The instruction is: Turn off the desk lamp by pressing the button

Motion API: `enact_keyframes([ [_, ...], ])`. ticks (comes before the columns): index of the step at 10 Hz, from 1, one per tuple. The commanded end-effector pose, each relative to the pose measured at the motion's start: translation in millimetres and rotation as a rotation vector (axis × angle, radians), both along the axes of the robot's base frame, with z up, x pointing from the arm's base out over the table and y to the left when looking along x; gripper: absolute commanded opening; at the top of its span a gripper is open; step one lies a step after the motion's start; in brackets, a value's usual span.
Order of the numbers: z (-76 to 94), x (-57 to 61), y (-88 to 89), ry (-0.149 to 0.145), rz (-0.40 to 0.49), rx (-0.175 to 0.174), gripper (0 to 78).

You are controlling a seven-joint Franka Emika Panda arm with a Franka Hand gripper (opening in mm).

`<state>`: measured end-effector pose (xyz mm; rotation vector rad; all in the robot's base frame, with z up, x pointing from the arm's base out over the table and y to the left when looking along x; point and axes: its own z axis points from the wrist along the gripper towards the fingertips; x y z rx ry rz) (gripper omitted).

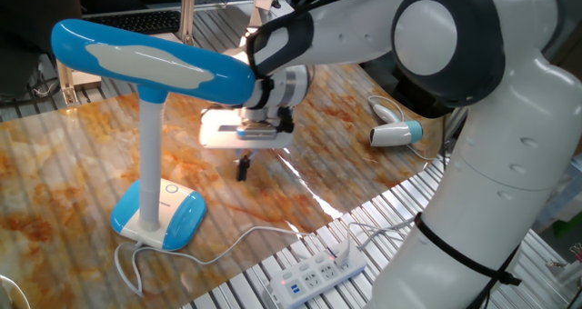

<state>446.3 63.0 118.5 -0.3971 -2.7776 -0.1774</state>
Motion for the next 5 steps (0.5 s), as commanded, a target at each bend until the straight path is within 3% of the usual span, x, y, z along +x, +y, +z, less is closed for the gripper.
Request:
enact_keyframes([
  [1,-3.0,11.4,36.4,0.025,-0.104,-0.003,0.0],
  [3,-3.0,11.4,36.4,0.027,-0.108,-0.008,0.0],
  [5,-3.0,11.4,36.4,0.066,-0.114,-0.016,0.0],
])
